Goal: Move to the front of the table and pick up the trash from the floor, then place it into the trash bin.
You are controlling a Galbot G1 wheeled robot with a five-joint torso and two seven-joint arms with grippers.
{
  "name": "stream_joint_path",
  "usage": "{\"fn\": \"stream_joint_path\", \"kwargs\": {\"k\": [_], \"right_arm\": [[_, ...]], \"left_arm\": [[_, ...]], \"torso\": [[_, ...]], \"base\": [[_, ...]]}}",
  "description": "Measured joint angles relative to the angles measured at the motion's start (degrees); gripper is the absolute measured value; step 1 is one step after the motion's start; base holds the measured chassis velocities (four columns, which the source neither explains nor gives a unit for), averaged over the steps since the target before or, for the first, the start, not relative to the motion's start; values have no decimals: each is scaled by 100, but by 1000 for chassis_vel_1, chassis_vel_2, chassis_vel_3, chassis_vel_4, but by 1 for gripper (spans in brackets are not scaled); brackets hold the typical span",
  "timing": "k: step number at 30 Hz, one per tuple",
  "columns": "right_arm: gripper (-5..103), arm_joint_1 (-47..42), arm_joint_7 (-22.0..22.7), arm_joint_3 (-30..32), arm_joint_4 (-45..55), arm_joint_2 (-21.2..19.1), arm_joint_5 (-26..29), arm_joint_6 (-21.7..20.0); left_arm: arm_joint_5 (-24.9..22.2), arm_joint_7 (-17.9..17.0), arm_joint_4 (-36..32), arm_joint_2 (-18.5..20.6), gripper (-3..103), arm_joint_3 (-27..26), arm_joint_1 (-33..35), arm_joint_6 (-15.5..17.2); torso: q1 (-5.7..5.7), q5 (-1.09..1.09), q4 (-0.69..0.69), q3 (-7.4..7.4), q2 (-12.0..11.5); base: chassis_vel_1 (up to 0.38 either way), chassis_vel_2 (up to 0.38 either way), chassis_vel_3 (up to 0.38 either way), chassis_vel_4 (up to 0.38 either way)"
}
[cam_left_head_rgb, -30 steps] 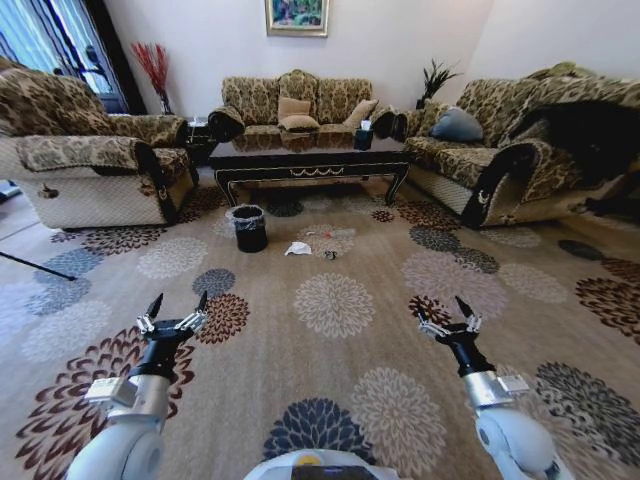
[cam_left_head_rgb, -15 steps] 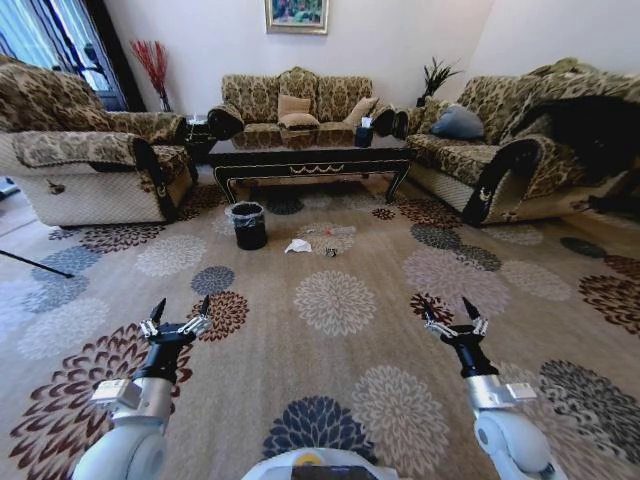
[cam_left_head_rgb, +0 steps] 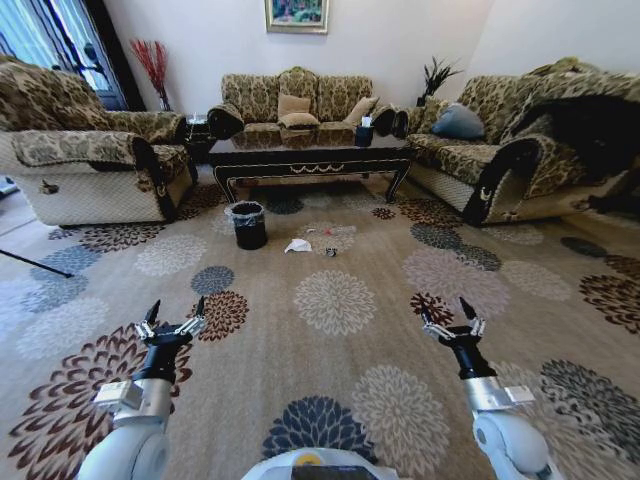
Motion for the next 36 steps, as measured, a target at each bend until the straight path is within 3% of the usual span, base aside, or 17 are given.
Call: {"fn": "stream_joint_path", "kwargs": {"k": [17, 26, 36], "right_arm": [[100, 201, -132, -130, -240, 95, -105, 27], [100, 174, -129, -130, -285, 153, -129, 31], [100, 177, -122, -114, -306, 198, -129, 58]], "left_arm": [[33, -40, -3, 16, 100, -99, -21, 43], [64, -40, 51, -8, 100, -117, -9, -32], [110, -12, 2, -36, 100, -97, 39, -64]], "torso": [[5, -2, 0, 21, 24], [7, 4, 2, 28, 32], [7, -4, 1, 32, 37]], "base": [[-117, 121, 104, -133], [-303, 295, 308, -295], [-371, 358, 371, -361]]}}
